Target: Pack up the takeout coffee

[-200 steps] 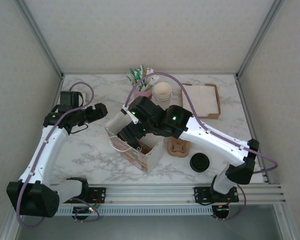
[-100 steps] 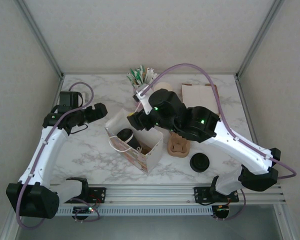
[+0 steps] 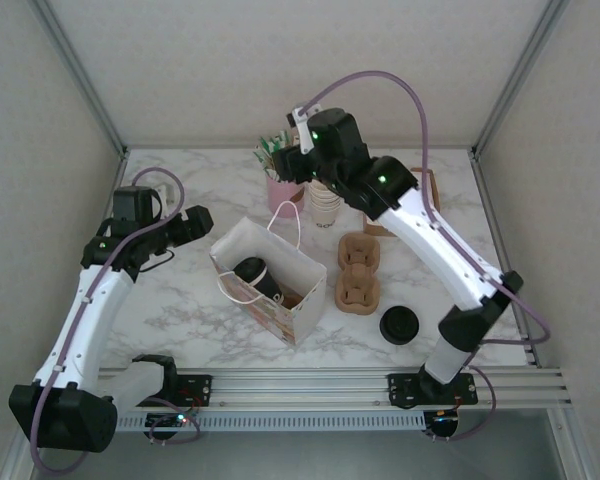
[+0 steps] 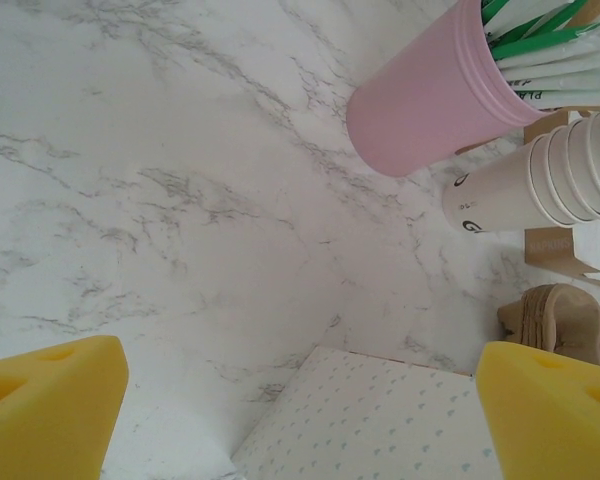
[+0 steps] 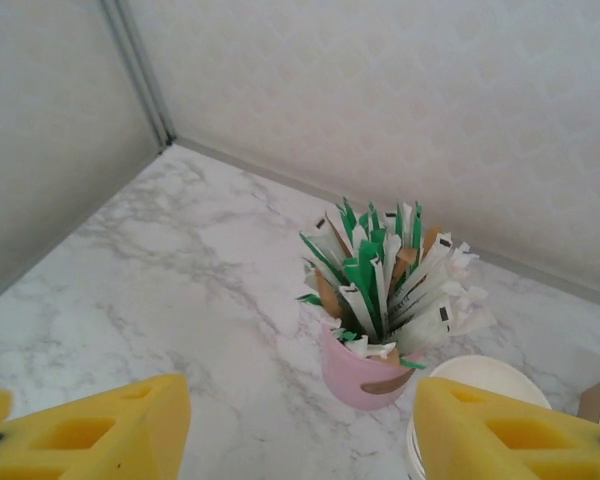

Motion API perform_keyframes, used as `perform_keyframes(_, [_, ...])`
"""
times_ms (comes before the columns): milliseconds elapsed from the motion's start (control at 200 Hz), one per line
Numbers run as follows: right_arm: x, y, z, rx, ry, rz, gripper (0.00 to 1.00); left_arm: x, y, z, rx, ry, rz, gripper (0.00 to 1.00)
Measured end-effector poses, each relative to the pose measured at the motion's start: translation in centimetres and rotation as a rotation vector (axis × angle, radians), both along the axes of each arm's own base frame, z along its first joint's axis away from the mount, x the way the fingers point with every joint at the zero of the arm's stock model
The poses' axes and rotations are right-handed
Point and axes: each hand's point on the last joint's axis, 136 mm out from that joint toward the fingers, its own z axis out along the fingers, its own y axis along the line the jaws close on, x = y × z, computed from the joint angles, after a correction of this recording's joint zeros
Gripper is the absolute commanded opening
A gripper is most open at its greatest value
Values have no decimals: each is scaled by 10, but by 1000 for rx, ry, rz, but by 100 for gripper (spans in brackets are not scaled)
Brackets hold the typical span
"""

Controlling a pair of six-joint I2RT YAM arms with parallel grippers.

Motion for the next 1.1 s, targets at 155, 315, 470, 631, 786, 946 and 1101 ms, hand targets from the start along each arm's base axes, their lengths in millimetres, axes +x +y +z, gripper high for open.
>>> perform_keyframes(155, [48,9,-28,7,59,4,57,0,-2,1,-13,-12,-8,88])
perform_keyframes(315, [94,17,-51,26,90,10,55,0,-5,3,-27,-25,-18,85])
perform_keyframes(470, [123,27,-73,34,111,23,46,-1,-8,3,-43,-23,-26,81])
perform_keyframes(631, [143,31,-91,44,129,31,44,0,-9,5,-55,-27,-28,78])
perform_keyframes(786, [158,26,-106,44,143,18,42,-1,-11,5,-63,-25,-32,75])
perform_keyframes(946, [168,25,-121,45,157,16,40,0,-13,7,-73,-31,-42,73])
perform_keyframes(1101, [177,31,-125,58,139,21,38,1,-14,8,-78,-38,-48,72])
